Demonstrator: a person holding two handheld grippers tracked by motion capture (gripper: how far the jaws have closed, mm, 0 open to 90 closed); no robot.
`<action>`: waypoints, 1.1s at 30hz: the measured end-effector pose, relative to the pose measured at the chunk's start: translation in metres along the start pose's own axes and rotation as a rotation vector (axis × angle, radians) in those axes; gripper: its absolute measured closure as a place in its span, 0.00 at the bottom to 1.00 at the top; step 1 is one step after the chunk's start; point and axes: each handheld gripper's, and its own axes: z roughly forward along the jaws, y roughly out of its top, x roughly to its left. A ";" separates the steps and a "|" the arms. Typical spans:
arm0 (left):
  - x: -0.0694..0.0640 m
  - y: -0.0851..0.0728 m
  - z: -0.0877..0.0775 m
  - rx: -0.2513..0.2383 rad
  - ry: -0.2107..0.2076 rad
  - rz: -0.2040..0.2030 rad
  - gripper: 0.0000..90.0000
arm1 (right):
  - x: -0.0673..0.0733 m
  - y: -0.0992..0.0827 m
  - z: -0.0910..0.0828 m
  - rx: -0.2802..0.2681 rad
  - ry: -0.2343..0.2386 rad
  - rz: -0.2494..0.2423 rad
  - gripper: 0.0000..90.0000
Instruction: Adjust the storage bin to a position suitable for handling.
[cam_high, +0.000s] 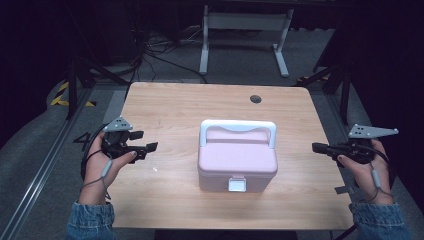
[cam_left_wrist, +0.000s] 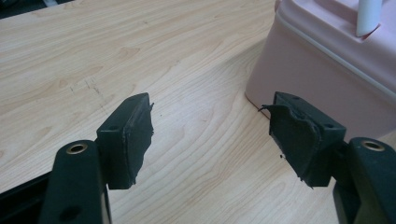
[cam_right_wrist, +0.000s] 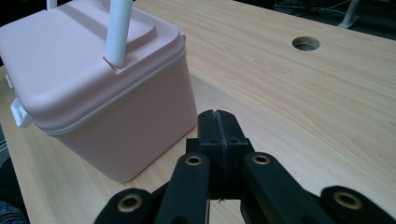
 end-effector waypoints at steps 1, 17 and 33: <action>-0.001 0.000 0.000 0.002 0.001 -0.001 0.35 | 0.000 0.000 0.000 0.000 0.001 0.002 1.00; -0.027 0.027 0.014 -0.065 -0.108 0.060 0.35 | 0.005 -0.008 -0.007 -0.007 -0.012 0.015 1.00; -0.054 0.052 0.052 -0.127 -0.177 0.057 0.34 | 0.010 -0.021 -0.018 0.008 -0.042 0.025 1.00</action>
